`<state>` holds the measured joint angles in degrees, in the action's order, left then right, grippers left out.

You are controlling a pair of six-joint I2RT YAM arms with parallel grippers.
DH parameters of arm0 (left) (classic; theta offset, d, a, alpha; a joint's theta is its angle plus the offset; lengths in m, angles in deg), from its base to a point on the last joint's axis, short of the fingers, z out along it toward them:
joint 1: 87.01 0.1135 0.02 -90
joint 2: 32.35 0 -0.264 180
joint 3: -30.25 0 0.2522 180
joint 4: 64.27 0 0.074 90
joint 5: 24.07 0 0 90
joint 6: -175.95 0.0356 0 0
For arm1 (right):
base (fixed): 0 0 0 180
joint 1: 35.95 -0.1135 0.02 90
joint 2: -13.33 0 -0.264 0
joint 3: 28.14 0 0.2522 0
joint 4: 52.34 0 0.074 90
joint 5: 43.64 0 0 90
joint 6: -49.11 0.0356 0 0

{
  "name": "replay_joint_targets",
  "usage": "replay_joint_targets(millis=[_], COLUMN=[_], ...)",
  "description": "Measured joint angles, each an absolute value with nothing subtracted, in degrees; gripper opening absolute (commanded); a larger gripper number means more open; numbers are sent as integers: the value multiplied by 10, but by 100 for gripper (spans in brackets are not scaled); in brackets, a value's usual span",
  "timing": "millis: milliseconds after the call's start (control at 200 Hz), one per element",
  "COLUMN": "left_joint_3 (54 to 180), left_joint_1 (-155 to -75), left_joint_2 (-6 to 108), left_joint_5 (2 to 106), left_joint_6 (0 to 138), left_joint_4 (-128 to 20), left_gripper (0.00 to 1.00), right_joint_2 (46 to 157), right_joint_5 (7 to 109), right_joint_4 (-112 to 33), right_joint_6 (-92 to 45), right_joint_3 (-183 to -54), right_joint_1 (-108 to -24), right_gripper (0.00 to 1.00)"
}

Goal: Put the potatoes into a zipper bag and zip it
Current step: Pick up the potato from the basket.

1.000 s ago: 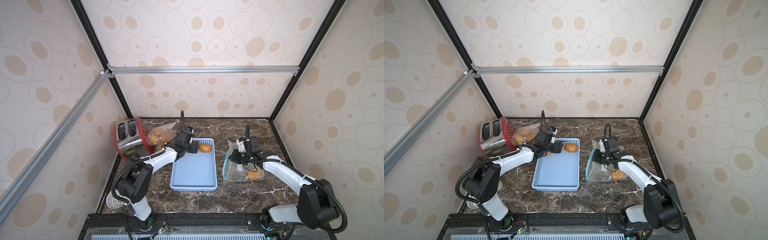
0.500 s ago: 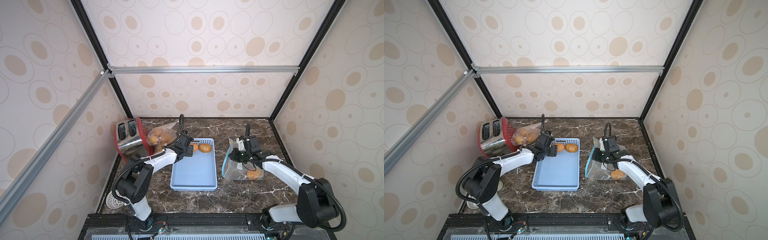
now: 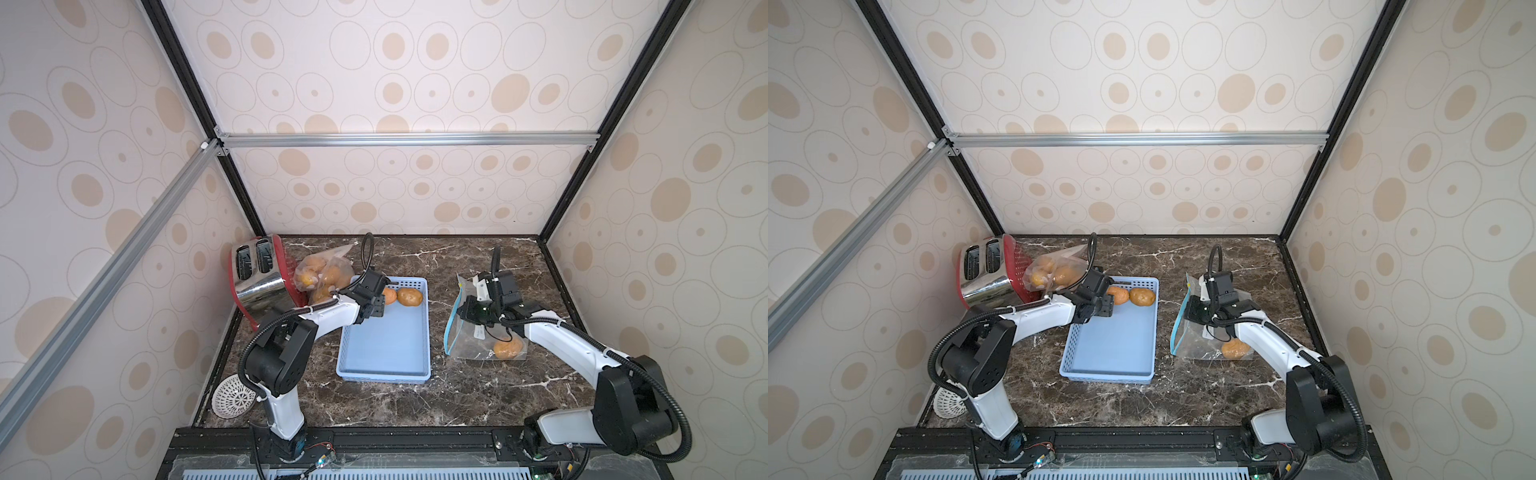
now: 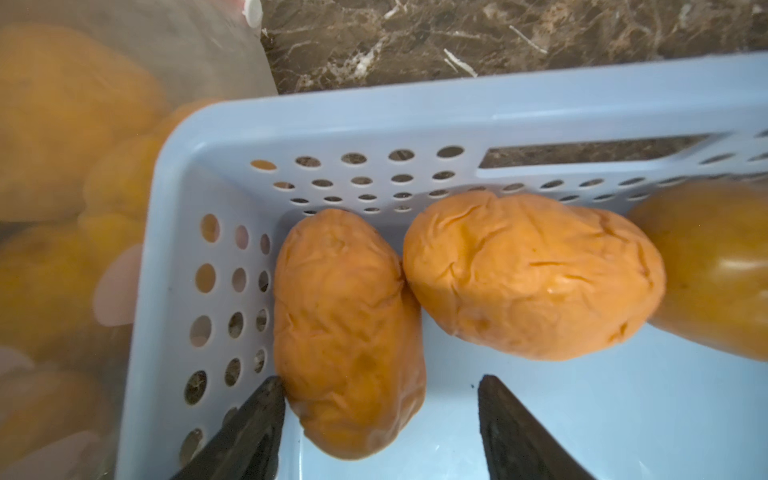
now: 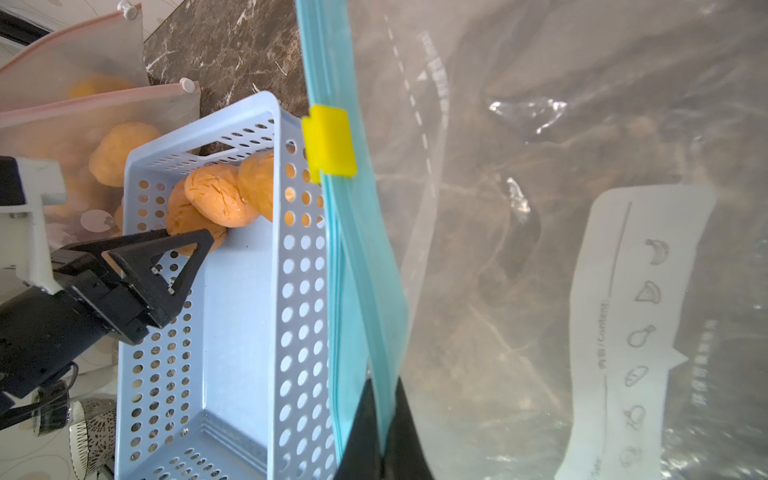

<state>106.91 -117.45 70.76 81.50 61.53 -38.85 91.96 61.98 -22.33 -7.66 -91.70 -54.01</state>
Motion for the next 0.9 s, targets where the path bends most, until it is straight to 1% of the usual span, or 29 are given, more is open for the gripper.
replay_joint_targets(millis=[100, 295, 545, 690, 900], left_joint_3=[1080, 1086, 1077, 1067, 1042], left_joint_1=[-1174, -1174, -1174, -1174, -1174], left_joint_2=[727, 750, 742, 730, 690], left_joint_5=[821, 822, 785, 765, 753], left_joint_6=[614, 612, 609, 606, 606], left_joint_4=[-383, -380, -393, -398, -406], left_gripper=[72, 65, 58, 52, 48], right_joint_2=[920, 920, 920, 920, 920], right_joint_5=[620, 620, 619, 617, 617], right_joint_4=[-223, -223, -223, -223, -223], right_joint_6=[-75, -74, -73, -73, -74], right_joint_3=[-917, -917, -917, -917, -917], right_joint_1=[-540, -540, -540, -540, -540], right_gripper=[0, 0, 0, 0, 0])
